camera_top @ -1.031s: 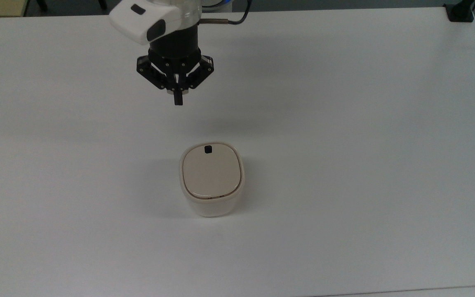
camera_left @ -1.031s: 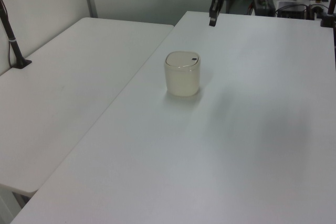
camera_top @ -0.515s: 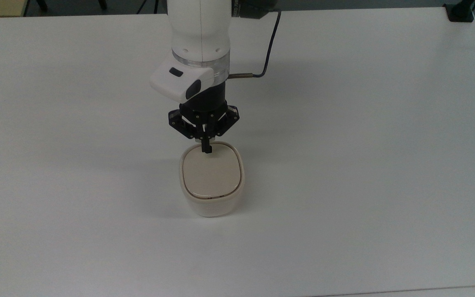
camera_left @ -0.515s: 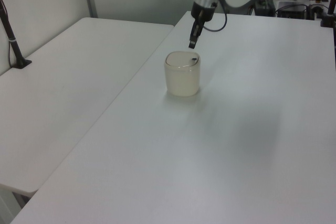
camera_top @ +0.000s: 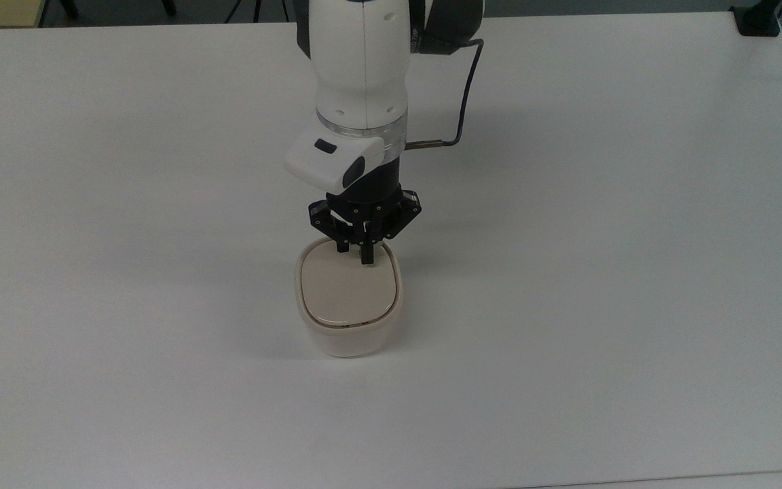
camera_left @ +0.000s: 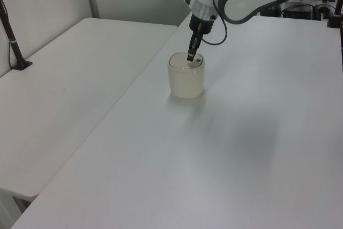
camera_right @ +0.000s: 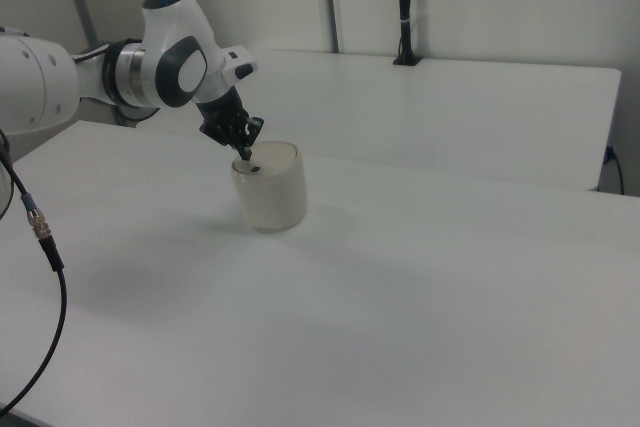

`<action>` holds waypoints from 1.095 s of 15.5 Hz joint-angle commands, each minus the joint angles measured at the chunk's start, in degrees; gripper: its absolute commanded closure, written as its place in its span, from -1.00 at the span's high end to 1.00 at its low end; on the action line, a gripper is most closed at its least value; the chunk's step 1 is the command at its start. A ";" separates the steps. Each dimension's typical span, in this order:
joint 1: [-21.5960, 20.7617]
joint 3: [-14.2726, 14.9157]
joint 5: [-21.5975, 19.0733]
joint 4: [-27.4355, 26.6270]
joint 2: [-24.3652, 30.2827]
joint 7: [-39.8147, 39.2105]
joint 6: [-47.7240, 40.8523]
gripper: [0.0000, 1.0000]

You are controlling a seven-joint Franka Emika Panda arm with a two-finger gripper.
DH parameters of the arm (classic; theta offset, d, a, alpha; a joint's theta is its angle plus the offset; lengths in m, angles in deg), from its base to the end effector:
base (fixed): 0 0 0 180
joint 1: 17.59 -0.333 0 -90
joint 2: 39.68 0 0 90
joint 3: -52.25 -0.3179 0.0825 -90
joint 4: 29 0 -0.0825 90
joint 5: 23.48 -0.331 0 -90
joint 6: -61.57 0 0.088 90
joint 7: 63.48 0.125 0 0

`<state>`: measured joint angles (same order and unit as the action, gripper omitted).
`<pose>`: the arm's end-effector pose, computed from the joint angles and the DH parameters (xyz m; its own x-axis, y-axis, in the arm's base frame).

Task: Open the trash bin
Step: 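Lower the gripper onto the lid tab and grip it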

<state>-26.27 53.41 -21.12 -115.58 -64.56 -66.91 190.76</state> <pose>0.6629 0.0881 0.4502 0.9295 0.2136 0.3005 0.2035 -0.9769 0.0649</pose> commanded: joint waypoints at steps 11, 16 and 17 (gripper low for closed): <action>0.25 1.12 -0.51 -1.67 -0.52 0.45 0.28 -1.00; 1.03 1.30 -1.12 1.05 1.58 0.53 -4.54 -1.00; 1.30 1.30 -1.04 1.23 2.72 0.45 -6.47 -1.00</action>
<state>-25.58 54.19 -21.15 -115.16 -64.76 -66.68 189.86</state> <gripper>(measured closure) 0.991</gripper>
